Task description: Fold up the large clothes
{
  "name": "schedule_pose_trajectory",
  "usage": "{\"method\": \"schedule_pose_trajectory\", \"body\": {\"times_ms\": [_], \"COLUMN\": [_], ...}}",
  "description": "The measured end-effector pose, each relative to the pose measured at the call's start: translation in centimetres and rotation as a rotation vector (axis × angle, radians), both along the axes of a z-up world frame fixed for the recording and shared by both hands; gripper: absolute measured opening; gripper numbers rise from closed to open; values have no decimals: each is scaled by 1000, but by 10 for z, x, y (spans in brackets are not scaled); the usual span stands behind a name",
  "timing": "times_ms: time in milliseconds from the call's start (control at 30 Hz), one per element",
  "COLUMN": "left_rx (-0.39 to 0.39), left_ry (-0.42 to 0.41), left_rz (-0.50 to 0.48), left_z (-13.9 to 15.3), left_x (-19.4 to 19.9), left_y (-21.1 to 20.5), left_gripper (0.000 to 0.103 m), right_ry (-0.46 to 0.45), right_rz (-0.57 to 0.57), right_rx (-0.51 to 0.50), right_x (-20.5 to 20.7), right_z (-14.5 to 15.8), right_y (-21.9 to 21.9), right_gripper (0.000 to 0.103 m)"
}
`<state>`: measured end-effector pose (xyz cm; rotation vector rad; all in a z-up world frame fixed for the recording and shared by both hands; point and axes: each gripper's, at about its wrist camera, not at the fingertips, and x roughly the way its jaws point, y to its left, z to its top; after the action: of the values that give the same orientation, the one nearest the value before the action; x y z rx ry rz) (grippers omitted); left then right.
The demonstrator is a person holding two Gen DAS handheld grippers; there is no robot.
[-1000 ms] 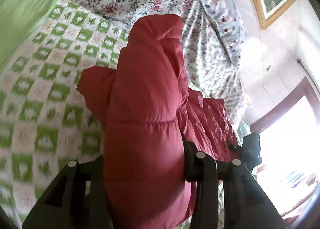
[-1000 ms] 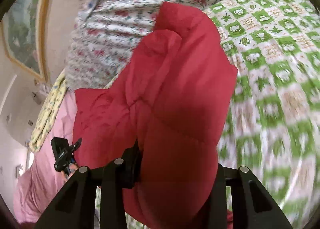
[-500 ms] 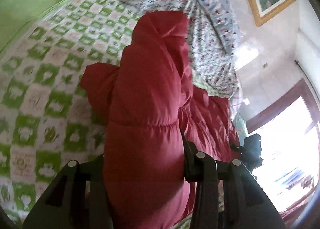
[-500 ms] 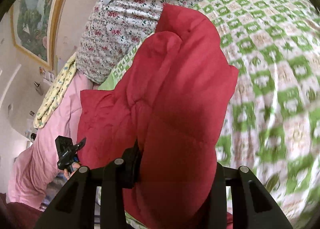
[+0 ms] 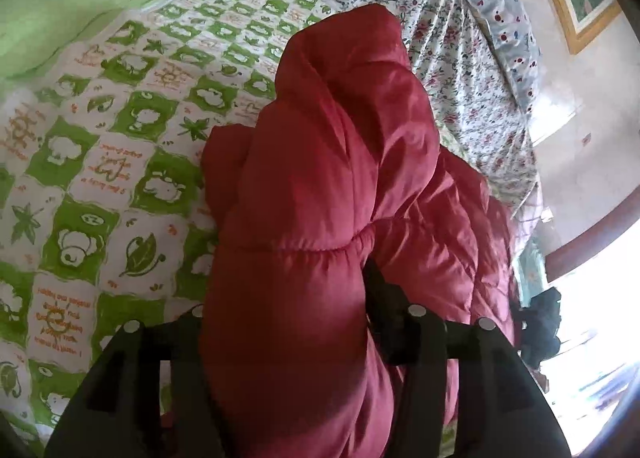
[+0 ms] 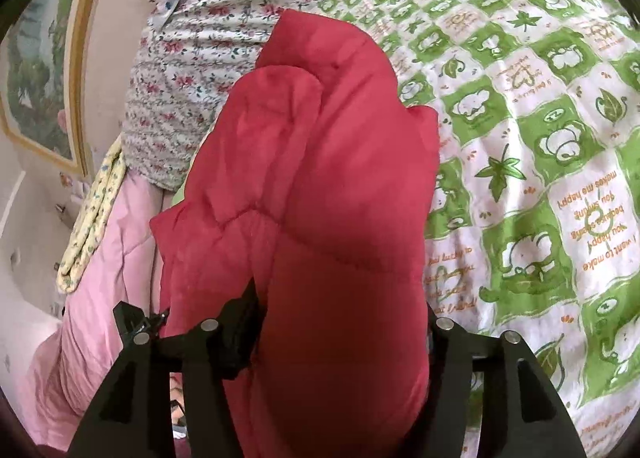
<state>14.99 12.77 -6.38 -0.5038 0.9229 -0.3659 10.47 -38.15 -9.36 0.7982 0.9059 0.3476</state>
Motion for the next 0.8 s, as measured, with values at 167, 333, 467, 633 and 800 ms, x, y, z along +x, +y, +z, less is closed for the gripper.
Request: {"method": "schedule_pose_trajectory", "body": {"times_ms": [167,333,467,633,800], "left_rx": [96,169,159,183,245], "left_ry": [-30,-86,-124,-154,-171], "left_rz": [33,90,153,144,85], "left_z": [14,37,57,71,77], "left_x": [-10,-30,-44,-57,-63], "left_y": [-3,7,29,24,-3], "left_gripper": [67,76,76,76,76], "right_ry": [11,18,18,-15,-79], "right_rz": [-18,-36,-62,-126,-169], "right_rx": [-40,-91,-131,-218,-348], "right_x": [-5,-7,-11,-26,-45], "right_z": [-1,1,7,25,54], "right_y": [0,4,6,6,13], "right_gripper": [72,80,86,88,88]}}
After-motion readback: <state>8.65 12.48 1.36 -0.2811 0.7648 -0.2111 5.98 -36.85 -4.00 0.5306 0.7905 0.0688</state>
